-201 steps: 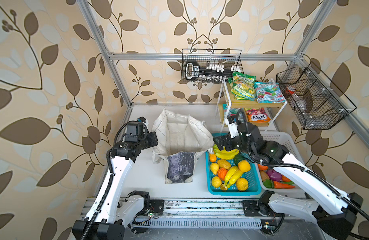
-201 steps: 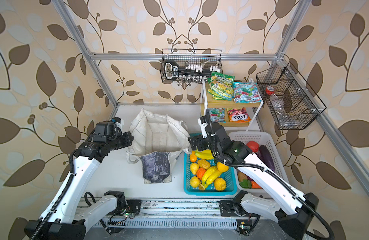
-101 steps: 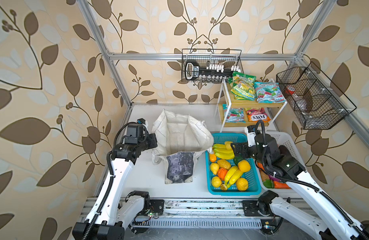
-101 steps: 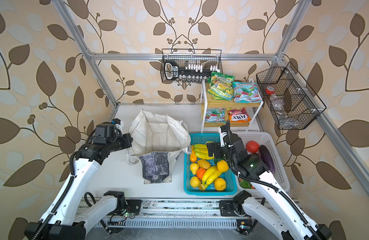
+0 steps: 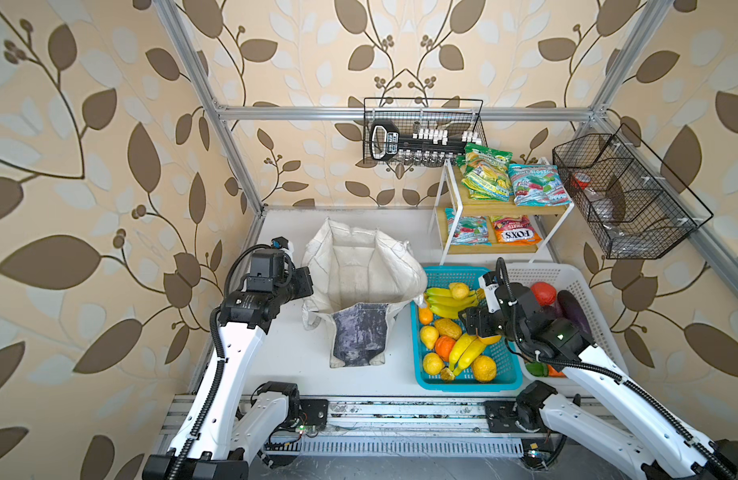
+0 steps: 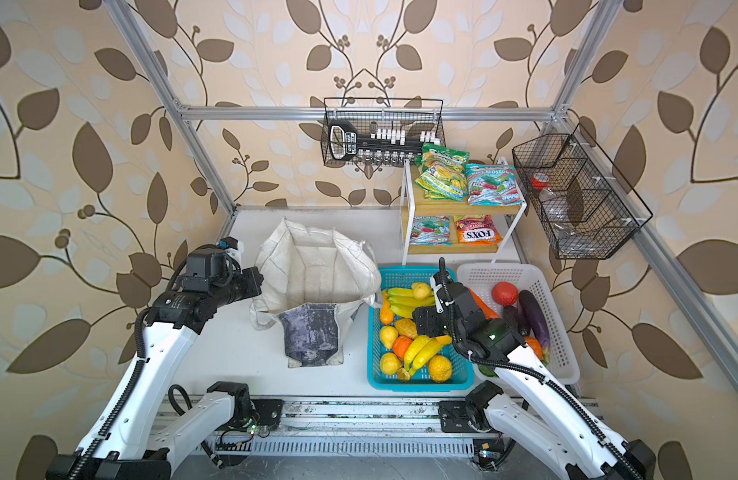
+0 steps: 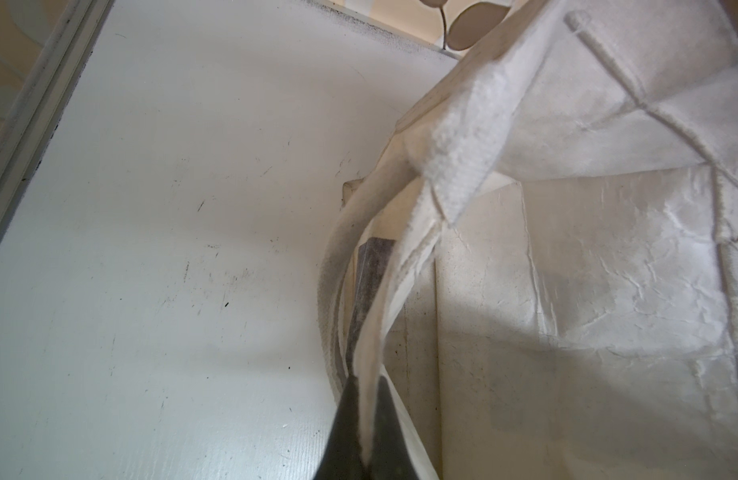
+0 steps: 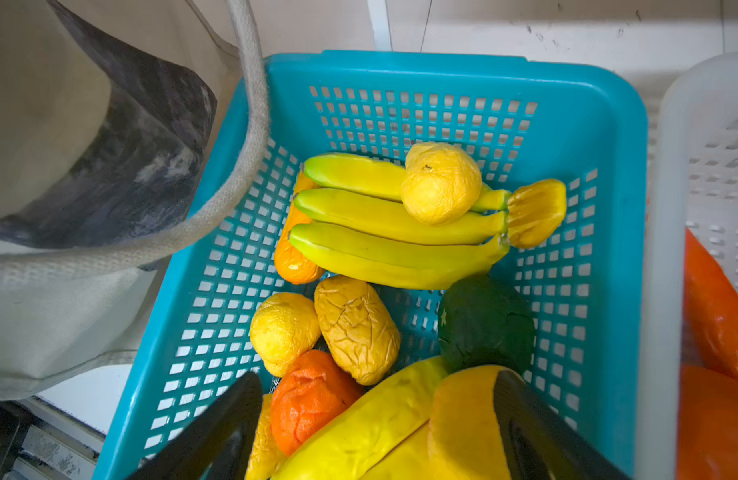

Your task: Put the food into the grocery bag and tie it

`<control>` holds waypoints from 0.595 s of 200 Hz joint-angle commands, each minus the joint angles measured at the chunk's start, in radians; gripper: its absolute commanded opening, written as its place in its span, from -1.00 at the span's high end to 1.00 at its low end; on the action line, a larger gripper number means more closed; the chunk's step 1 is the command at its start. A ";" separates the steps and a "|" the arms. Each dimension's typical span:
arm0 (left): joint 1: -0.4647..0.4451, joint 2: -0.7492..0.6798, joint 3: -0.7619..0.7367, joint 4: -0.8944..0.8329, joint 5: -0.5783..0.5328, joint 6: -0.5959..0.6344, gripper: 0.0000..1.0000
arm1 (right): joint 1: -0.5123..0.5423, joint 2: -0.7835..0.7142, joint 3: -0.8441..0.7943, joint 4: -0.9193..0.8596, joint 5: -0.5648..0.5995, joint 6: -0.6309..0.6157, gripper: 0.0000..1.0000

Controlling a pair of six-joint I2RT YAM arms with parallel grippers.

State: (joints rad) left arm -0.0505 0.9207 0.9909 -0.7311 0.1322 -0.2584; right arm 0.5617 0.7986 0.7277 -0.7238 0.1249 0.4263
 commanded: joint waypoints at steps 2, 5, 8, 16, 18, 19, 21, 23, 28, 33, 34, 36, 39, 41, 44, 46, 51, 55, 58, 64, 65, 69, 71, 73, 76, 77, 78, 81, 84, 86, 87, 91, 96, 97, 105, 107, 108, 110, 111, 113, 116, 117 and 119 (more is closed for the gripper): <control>0.012 -0.001 -0.006 0.007 0.024 0.022 1.00 | 0.039 0.003 0.027 -0.123 0.116 0.074 -0.79; 0.013 -0.001 -0.005 0.006 0.027 0.022 1.00 | 0.045 0.004 0.026 -0.130 0.133 0.077 -0.79; 0.014 -0.001 -0.005 0.007 0.031 0.021 1.00 | 0.049 0.004 0.024 -0.133 0.150 0.079 -0.80; 0.018 -0.003 -0.005 0.008 0.038 0.022 1.00 | 0.050 0.003 0.013 -0.128 0.167 0.085 -0.80; 0.017 -0.003 -0.005 0.009 0.037 0.021 1.00 | 0.048 0.003 0.009 -0.126 0.167 0.086 -0.80; 0.017 -0.003 -0.005 0.010 0.038 0.021 1.00 | 0.049 0.003 0.009 -0.125 0.166 0.086 -0.79; 0.017 -0.004 -0.006 0.010 0.038 0.021 1.00 | 0.048 0.005 0.008 -0.124 0.164 0.086 -0.79; 0.019 -0.005 -0.006 0.011 0.039 0.020 1.00 | 0.047 0.009 0.009 -0.124 0.162 0.088 -0.78; 0.019 -0.005 -0.007 0.013 0.040 0.020 1.00 | 0.047 0.018 0.009 -0.127 0.156 0.091 -0.77; 0.020 -0.003 -0.009 0.013 0.041 0.020 1.00 | 0.048 0.027 0.014 -0.131 0.156 0.094 -0.76; 0.020 -0.002 -0.008 0.012 0.043 0.021 1.00 | 0.049 0.028 0.015 -0.133 0.156 0.095 -0.76; 0.020 -0.002 -0.008 0.013 0.045 0.020 1.00 | 0.051 0.031 0.016 -0.137 0.158 0.098 -0.75; 0.020 -0.001 -0.008 0.013 0.048 0.021 1.00 | 0.054 0.035 0.016 -0.138 0.163 0.103 -0.75; 0.019 0.000 -0.006 0.013 0.049 0.020 1.00 | 0.055 0.037 0.016 -0.139 0.168 0.105 -0.74; 0.020 0.002 -0.005 0.012 0.053 0.019 1.00 | 0.060 0.039 0.015 -0.139 0.174 0.106 -0.73; 0.020 0.001 -0.005 0.011 0.054 0.018 1.00 | 0.063 0.040 0.013 -0.138 0.180 0.107 -0.73; 0.020 0.003 -0.005 0.012 0.058 0.018 1.00 | 0.068 0.044 0.011 -0.137 0.191 0.110 -0.72; 0.020 0.003 -0.006 0.013 0.058 0.018 1.00 | 0.069 0.048 0.008 -0.135 0.194 0.111 -0.70; 0.020 0.003 -0.006 0.013 0.059 0.018 1.00 | 0.069 0.053 0.005 -0.135 0.195 0.112 -0.69; 0.019 0.004 -0.007 0.015 0.058 0.019 1.00 | 0.070 0.064 0.005 -0.142 0.192 0.116 -0.68; 0.019 0.004 -0.007 0.015 0.058 0.019 1.00 | 0.070 0.066 0.005 -0.143 0.192 0.116 -0.67; 0.021 0.006 -0.007 0.016 0.060 0.017 1.00 | 0.072 0.075 0.006 -0.147 0.189 0.117 -0.66; 0.020 0.007 -0.008 0.016 0.062 0.016 1.00 | 0.073 0.078 0.006 -0.148 0.188 0.116 -0.66; 0.020 0.009 -0.006 0.016 0.061 0.017 1.00 | 0.075 0.082 0.006 -0.148 0.188 0.116 -0.66; 0.020 0.010 -0.007 0.015 0.064 0.017 1.00 | 0.079 0.087 0.005 -0.149 0.190 0.116 -0.66; 0.021 0.011 -0.006 0.015 0.066 0.017 1.00 | 0.081 0.089 0.006 -0.149 0.191 0.117 -0.65; 0.021 0.011 -0.006 0.015 0.066 0.017 1.00 | 0.082 0.091 0.005 -0.148 0.192 0.117 -0.66; 0.021 0.013 -0.005 0.014 0.069 0.016 1.00 | 0.085 0.095 0.005 -0.147 0.197 0.117 -0.66; 0.021 0.015 -0.003 0.013 0.072 0.016 1.00 | 0.087 0.099 0.006 -0.150 0.204 0.117 -0.65; 0.021 0.016 -0.003 0.013 0.073 0.016 1.00 | 0.089 0.101 0.006 -0.151 0.210 0.118 -0.65; 0.021 0.016 -0.002 0.012 0.075 0.015 1.00 | 0.091 0.102 0.006 -0.152 0.214 0.118 -0.65; 0.021 0.017 -0.002 0.012 0.078 0.015 1.00 | 0.092 0.107 0.007 -0.159 0.228 0.123 -0.65; 0.023 0.017 -0.002 0.012 0.078 0.016 1.00 | 0.092 0.111 0.011 -0.165 0.240 0.127 -0.65; 0.023 0.017 -0.003 0.012 0.079 0.016 1.00 | 0.092 0.112 0.011 -0.165 0.242 0.128 -0.65; 0.022 0.017 -0.005 0.013 0.077 0.015 1.00 | 0.093 0.115 0.014 -0.171 0.253 0.132 -0.64; 0.023 0.017 -0.005 0.013 0.078 0.015 1.00 | 0.094 0.114 0.014 -0.173 0.256 0.135 -0.64; 0.023 0.017 -0.005 0.014 0.078 0.015 1.00 | 0.095 0.116 0.014 -0.175 0.258 0.138 -0.64; 0.023 0.016 -0.005 0.015 0.078 0.016 1.00 | 0.097 0.116 0.016 -0.178 0.263 0.140 -0.64; 0.023 0.016 -0.006 0.014 0.079 0.015 1.00 | 0.097 0.117 0.016 -0.179 0.265 0.141 -0.64; 0.023 0.016 -0.005 0.015 0.079 0.015 1.00 | 0.100 0.118 0.015 -0.178 0.269 0.142 -0.63; 0.022 0.015 -0.005 0.013 0.080 0.016 1.00 | 0.105 0.120 0.015 -0.180 0.276 0.147 -0.63; 0.023 0.016 -0.005 0.013 0.080 0.016 1.00 | 0.107 0.120 0.014 -0.181 0.278 0.148 -0.63; 0.022 0.015 -0.005 0.013 0.081 0.015 1.00 | 0.109 0.123 0.013 -0.181 0.283 0.150 -0.63</control>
State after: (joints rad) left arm -0.0372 0.9382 0.9909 -0.7288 0.1829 -0.2584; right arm 0.6529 0.9127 0.7280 -0.8562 0.3275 0.5346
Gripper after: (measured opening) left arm 0.046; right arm 0.819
